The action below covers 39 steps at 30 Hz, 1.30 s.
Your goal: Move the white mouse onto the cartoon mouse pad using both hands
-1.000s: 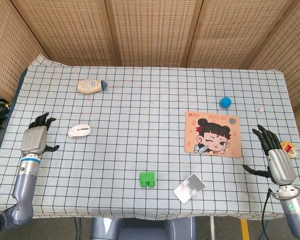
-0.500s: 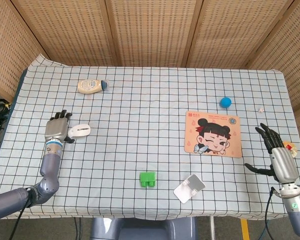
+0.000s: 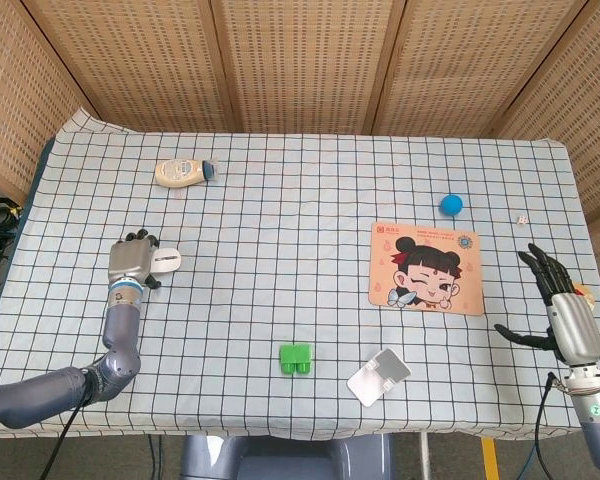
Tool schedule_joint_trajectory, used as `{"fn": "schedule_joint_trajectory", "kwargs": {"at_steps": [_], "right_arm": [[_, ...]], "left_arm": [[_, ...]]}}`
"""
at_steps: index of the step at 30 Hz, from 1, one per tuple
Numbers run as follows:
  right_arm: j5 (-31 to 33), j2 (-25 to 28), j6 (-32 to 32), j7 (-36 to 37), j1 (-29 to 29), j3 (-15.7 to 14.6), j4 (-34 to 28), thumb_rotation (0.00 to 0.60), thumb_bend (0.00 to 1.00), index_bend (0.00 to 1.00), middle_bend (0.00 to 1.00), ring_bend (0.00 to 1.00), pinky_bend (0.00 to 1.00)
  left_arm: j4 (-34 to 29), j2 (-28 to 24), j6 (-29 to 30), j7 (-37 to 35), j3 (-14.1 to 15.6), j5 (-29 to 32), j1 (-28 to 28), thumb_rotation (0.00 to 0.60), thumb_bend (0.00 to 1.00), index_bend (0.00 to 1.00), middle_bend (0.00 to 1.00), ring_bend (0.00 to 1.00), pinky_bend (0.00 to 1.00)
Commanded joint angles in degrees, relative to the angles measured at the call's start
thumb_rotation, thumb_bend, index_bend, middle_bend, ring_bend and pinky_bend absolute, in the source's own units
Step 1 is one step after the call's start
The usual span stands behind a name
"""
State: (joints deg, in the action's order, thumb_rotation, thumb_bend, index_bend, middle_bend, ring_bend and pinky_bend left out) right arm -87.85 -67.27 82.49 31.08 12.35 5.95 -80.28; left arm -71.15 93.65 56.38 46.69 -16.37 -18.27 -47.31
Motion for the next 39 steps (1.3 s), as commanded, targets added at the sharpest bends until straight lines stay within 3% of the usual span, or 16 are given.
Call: {"fn": "schedule_joint_trajectory", "kwargs": {"at_steps": [1, 5, 12, 15, 27, 34, 39], "right_arm": [[0.0, 0.0, 0.0, 0.1, 0.0, 0.0, 0.0, 0.6, 0.13, 0.03, 0.0, 0.0, 0.0], [0.1, 0.0, 0.0, 0.2, 0.0, 0.1, 0.0, 0.6, 0.13, 0.03, 0.0, 0.0, 0.0], [0.1, 0.1, 0.5, 0.6, -0.2, 0.2, 0.0, 0.6, 0.13, 0.03, 0.0, 0.0, 0.0], [0.0, 0.2, 0.7, 0.7, -0.3, 0.2, 0.0, 0.6, 0.13, 0.03, 0.0, 0.0, 0.0], [0.3, 0.7, 1.0, 2.3, -0.5, 0.5, 0.0, 0.6, 0.13, 0.03, 0.0, 0.0, 0.0], [0.8, 1.0, 0.9, 4.1, -0.5, 0.9, 0.6, 0.6, 0.13, 0.03, 0.0, 0.0, 0.0], [1.2, 1.1, 0.7, 5.0, -0.6, 1.1, 1.0, 0.6, 0.13, 0.03, 0.0, 0.0, 0.0]], "left_arm": [[0.2, 0.1, 0.2, 0.0, 0.2, 0.0, -0.1, 0.6, 0.19, 0.28, 0.11, 0.12, 0.24], [0.4, 0.3, 0.2, -0.3, 0.5, 0.1, -0.1, 0.6, 0.2, 0.33, 0.15, 0.15, 0.26], [0.2, 0.3, 0.4, -0.7, 1.0, 0.2, 0.0, 0.6, 0.48, 0.5, 0.3, 0.29, 0.37], [-0.8, -0.1, 0.9, -1.5, 0.9, -0.6, 0.1, 0.6, 0.52, 0.54, 0.34, 0.31, 0.39], [-10.0, -3.4, 4.1, -5.0, -1.6, -9.0, -1.7, 0.6, 0.52, 0.54, 0.34, 0.31, 0.39], [-10.1, 0.7, 4.8, -4.6, -2.6, -14.8, -6.6, 0.6, 0.52, 0.54, 0.34, 0.31, 0.39], [-7.0, 5.1, 3.6, -2.3, -3.8, -14.3, -11.1, 0.6, 0.52, 0.54, 0.34, 0.31, 0.39]]}}
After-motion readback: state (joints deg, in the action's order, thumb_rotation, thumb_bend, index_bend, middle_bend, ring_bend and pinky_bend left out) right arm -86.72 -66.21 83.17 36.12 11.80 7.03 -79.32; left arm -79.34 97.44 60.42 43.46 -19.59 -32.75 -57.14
